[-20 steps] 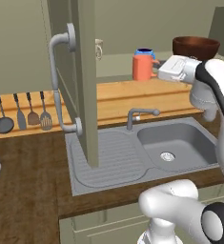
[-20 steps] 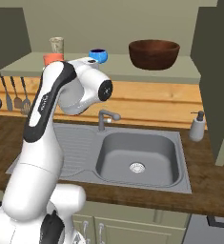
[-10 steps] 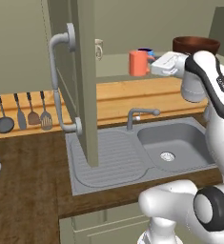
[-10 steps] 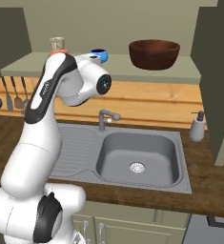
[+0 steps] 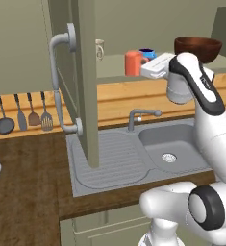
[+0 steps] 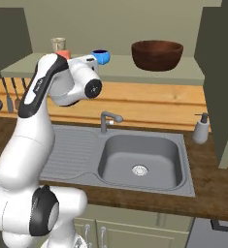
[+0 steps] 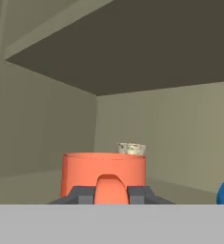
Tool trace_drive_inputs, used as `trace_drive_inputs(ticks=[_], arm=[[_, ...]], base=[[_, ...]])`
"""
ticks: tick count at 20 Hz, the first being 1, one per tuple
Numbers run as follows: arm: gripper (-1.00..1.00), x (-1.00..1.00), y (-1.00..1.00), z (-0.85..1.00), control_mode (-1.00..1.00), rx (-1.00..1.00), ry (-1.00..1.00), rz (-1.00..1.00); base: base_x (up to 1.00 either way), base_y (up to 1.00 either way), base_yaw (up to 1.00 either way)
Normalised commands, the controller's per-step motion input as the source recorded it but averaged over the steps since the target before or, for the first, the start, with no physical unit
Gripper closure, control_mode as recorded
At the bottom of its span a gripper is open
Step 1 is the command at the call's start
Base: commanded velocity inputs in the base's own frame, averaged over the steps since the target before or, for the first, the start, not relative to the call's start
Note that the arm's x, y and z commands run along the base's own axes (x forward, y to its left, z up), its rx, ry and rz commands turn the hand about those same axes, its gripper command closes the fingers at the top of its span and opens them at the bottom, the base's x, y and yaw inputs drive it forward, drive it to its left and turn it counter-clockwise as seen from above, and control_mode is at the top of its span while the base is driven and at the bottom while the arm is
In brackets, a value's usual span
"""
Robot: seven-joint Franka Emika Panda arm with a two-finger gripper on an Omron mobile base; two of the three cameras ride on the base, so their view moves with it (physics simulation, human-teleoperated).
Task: Gather all objects into one cabinet and sort the glasses and bowls to opposite sides.
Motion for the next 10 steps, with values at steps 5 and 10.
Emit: trace_drive_inputs(ticks=[5, 10], arm=[[1.00, 0.19, 0.11, -0.22, -1.00, -0.02, 0.00, -0.14], [1.00, 0.26, 0.00, -0.10, -1.00, 0.00, 0.00, -0.13]], base=[[0.00, 0.00, 0.00], [0.00, 0.00, 0.00]])
